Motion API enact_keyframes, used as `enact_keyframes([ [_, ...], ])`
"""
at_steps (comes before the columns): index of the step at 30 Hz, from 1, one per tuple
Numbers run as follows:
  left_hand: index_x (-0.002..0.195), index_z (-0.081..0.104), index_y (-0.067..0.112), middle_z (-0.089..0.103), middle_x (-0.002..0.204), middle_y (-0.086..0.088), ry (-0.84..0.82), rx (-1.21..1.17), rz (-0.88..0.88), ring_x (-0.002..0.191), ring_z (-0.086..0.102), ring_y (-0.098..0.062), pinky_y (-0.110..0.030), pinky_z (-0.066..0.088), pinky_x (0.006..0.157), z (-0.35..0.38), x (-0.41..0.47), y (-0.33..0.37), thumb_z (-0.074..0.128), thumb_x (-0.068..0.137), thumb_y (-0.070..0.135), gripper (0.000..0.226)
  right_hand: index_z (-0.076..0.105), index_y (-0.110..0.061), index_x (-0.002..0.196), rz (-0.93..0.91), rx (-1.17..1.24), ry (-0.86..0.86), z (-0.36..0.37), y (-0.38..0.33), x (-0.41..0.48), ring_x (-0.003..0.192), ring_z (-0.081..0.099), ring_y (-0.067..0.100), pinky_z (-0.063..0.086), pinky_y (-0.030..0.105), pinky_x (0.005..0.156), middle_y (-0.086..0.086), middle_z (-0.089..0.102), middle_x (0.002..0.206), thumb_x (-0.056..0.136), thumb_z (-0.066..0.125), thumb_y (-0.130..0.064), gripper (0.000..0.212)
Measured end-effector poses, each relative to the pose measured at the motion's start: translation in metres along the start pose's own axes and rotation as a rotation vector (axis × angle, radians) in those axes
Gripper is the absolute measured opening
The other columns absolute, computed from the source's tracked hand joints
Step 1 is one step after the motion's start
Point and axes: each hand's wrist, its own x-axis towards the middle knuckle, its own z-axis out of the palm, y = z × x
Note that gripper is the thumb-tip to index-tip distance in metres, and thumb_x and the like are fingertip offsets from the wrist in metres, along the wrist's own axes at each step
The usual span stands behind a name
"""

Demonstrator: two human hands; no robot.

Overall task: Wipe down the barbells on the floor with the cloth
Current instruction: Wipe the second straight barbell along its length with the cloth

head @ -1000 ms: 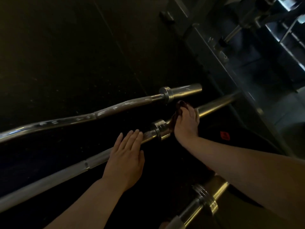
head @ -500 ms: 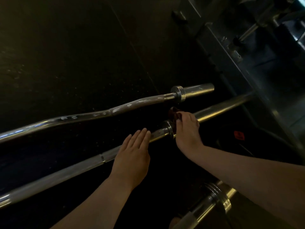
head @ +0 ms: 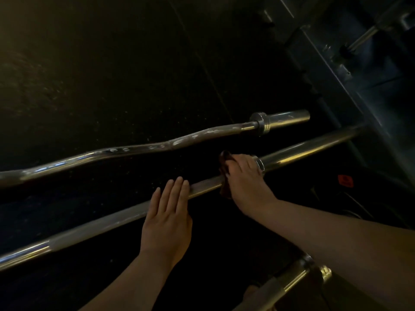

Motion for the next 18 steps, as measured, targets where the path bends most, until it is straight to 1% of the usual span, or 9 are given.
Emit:
enact_keyframes([
  [3,0.156,0.030,0.008,0.029,0.163,-0.010,-0.005,-0.005,0.011,0.152,0.022,-0.026,-0.045,0.009,0.123,0.000,-0.002,-0.003,0.029,0.099,0.032,0.062,0.025,-0.013,0.158,0.013,0.066,0.025,0.013,-0.031,-0.009,0.156,0.002,0.024,-0.006,0.046,0.127,0.007,0.021,0.164,0.099,0.056,-0.016,0.066],
  [5,0.156,0.031,0.007,0.028,0.163,-0.010,-0.002,-0.015,0.014,0.152,0.023,-0.026,-0.045,0.010,0.122,-0.001,0.000,-0.002,0.030,0.099,0.034,0.062,0.025,-0.018,0.159,-0.147,0.173,-0.019,0.018,-0.047,-0.016,0.156,0.002,0.020,-0.002,0.043,0.128,0.002,0.021,0.165,0.101,0.051,-0.012,0.064],
  [7,0.156,0.031,0.008,0.029,0.163,-0.010,0.009,-0.015,0.007,0.152,0.023,-0.025,-0.043,0.010,0.122,-0.001,0.001,-0.002,0.031,0.099,0.034,0.062,0.028,-0.022,0.158,-0.290,0.135,-0.053,0.016,-0.038,-0.011,0.155,0.012,0.018,0.009,0.042,0.128,-0.002,0.026,0.162,0.097,0.060,-0.013,0.070],
  [8,0.156,0.029,0.008,0.028,0.163,-0.009,0.009,-0.019,0.005,0.152,0.022,-0.024,-0.042,0.008,0.122,-0.001,0.001,-0.003,0.030,0.100,0.034,0.062,0.032,-0.023,0.156,-0.293,0.080,-0.044,0.015,-0.027,-0.007,0.152,0.020,0.018,0.018,0.044,0.127,-0.002,0.031,0.159,0.093,0.066,-0.017,0.072],
  [10,0.158,0.024,0.011,0.023,0.165,-0.006,0.008,-0.028,0.008,0.153,0.017,-0.022,-0.040,0.004,0.122,-0.002,0.000,-0.005,0.025,0.102,0.033,0.061,0.036,-0.019,0.154,-0.136,0.070,-0.009,0.012,-0.010,-0.001,0.148,0.028,0.021,0.028,0.047,0.123,0.001,0.037,0.154,0.088,0.074,-0.023,0.076],
  [12,0.159,0.022,0.012,0.021,0.166,-0.005,0.010,-0.025,0.003,0.154,0.014,-0.021,-0.040,0.003,0.123,-0.001,-0.002,-0.007,0.022,0.103,0.033,0.060,0.032,-0.014,0.155,0.067,0.165,0.027,0.011,-0.016,-0.003,0.152,0.019,0.024,0.023,0.048,0.125,0.006,0.031,0.157,0.091,0.072,-0.019,0.076],
  [14,0.159,0.024,0.012,0.024,0.166,-0.006,0.022,-0.008,-0.011,0.154,0.016,-0.022,-0.042,0.004,0.123,0.000,-0.004,-0.009,0.025,0.101,0.032,0.061,0.025,-0.016,0.158,0.145,0.257,0.074,0.018,-0.040,-0.011,0.155,0.005,0.022,0.015,0.047,0.127,0.004,0.019,0.163,0.095,0.063,-0.011,0.073],
  [16,0.157,0.029,0.010,0.028,0.164,-0.008,0.035,0.012,-0.016,0.152,0.021,-0.025,-0.045,0.008,0.123,0.000,-0.006,-0.008,0.028,0.099,0.033,0.062,0.021,-0.018,0.160,0.042,0.286,0.054,0.026,-0.058,-0.021,0.156,-0.003,0.020,0.010,0.044,0.128,0.001,0.012,0.165,0.100,0.054,-0.012,0.068],
  [18,0.155,0.034,0.008,0.032,0.162,-0.010,0.048,0.020,-0.020,0.151,0.025,-0.026,-0.047,0.012,0.122,0.000,-0.007,-0.008,0.030,0.098,0.033,0.063,0.028,-0.016,0.158,-0.119,0.213,-0.011,0.025,-0.050,-0.019,0.156,0.006,0.020,0.012,0.044,0.128,0.000,0.021,0.162,0.103,0.049,-0.019,0.058],
])
